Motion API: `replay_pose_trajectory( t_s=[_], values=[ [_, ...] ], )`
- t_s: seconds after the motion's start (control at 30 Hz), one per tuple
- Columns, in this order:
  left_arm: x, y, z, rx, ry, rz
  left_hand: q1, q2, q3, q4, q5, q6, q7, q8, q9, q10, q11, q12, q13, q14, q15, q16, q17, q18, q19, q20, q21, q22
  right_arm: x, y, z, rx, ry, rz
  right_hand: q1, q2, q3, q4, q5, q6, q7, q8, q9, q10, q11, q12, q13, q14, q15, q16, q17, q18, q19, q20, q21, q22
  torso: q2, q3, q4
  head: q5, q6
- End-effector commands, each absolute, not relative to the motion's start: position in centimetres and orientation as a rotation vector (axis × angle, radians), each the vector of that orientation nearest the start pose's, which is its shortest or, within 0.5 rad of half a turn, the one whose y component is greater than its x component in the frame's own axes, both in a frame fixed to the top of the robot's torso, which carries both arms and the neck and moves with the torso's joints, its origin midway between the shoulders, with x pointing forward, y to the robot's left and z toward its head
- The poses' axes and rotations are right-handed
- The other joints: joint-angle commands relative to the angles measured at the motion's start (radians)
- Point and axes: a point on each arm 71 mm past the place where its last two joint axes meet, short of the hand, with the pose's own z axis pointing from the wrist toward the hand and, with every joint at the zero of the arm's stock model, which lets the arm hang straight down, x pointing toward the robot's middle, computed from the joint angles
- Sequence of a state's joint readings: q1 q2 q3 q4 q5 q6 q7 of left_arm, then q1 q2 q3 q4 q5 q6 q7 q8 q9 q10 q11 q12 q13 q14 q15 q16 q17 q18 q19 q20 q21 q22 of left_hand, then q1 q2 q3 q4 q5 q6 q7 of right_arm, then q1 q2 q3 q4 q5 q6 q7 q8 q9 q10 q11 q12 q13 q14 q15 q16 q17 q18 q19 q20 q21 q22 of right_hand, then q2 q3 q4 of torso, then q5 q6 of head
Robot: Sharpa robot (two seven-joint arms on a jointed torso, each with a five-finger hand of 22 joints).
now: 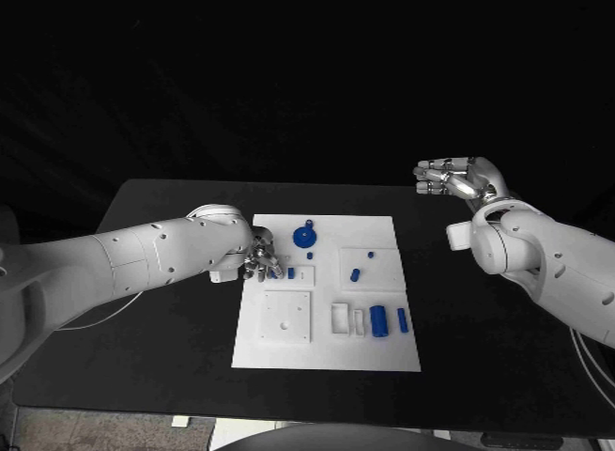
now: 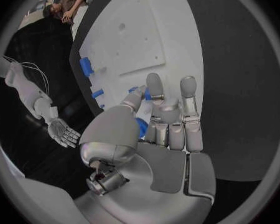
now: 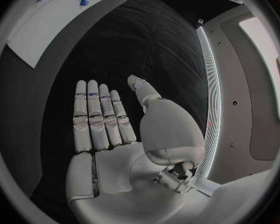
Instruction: Assemble the parts on the task board
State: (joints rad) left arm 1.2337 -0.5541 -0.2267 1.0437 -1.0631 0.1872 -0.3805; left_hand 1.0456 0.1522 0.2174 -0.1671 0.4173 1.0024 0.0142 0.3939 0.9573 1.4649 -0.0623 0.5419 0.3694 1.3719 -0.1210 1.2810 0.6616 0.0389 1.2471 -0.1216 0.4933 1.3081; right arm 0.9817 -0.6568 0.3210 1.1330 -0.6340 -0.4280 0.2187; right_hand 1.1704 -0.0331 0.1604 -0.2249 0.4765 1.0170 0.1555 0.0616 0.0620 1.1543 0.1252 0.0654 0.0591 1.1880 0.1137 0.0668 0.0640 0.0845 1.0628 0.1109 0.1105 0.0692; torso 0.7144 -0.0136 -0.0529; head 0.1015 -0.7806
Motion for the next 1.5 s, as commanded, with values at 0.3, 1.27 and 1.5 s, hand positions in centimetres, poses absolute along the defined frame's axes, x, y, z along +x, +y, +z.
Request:
replay_pose_trajectory(
  t_s=[0.3,1.27,1.5],
  values=[
    [51.76,22.40,-30.90,-0.247,2.548,-0.161,0.002,0.023,0.022,-0.021,0.012,0.029,-0.026,0.001,0.004,0.047,-0.008,0.008,0.001,0.010,0.002,0.004,0.015,-0.001,0.006,-0.003,0.001,0.017,55.10,-25.20,-20.33,0.855,1.333,1.095,-0.006,0.007,0.003,0.000,0.004,-0.008,-0.002,0.000,-0.001,-0.006,-0.003,-0.006,-0.001,-0.009,0.001,-0.005,-0.001,0.008,-0.009,0.000,-0.004,0.000,0.000,-0.0010,0.0008,-0.001,-0.002],
    [52.63,22.48,-30.46,-0.135,2.443,-0.074,0.009,0.018,0.024,-0.040,0.017,0.036,-0.027,-0.003,0.003,0.047,-0.010,0.010,-0.003,0.016,0.004,0.002,0.021,0.002,0.008,0.001,0.001,0.016,55.12,-25.13,-20.36,0.855,1.334,1.096,-0.005,0.006,0.006,0.000,0.004,-0.007,-0.002,0.000,0.000,-0.007,-0.003,-0.006,-0.001,-0.009,0.001,-0.005,-0.001,0.008,-0.009,0.000,-0.004,0.000,0.000,-0.0006,-0.0003,-0.001,-0.002],
    [52.68,22.46,-30.51,-0.106,2.455,-0.061,0.017,0.016,0.021,-0.040,0.016,0.038,-0.027,-0.005,0.002,0.047,-0.010,0.009,-0.004,0.015,0.005,0.001,0.021,0.004,0.006,0.003,0.000,0.017,55.13,-25.08,-20.37,0.855,1.334,1.097,-0.005,0.006,0.006,0.000,0.004,-0.007,-0.002,0.000,0.000,-0.007,-0.003,-0.006,-0.001,-0.009,0.001,-0.005,-0.001,0.008,-0.009,0.000,-0.004,0.000,0.000,-0.0006,-0.0004,-0.002,-0.002]
  ],
)
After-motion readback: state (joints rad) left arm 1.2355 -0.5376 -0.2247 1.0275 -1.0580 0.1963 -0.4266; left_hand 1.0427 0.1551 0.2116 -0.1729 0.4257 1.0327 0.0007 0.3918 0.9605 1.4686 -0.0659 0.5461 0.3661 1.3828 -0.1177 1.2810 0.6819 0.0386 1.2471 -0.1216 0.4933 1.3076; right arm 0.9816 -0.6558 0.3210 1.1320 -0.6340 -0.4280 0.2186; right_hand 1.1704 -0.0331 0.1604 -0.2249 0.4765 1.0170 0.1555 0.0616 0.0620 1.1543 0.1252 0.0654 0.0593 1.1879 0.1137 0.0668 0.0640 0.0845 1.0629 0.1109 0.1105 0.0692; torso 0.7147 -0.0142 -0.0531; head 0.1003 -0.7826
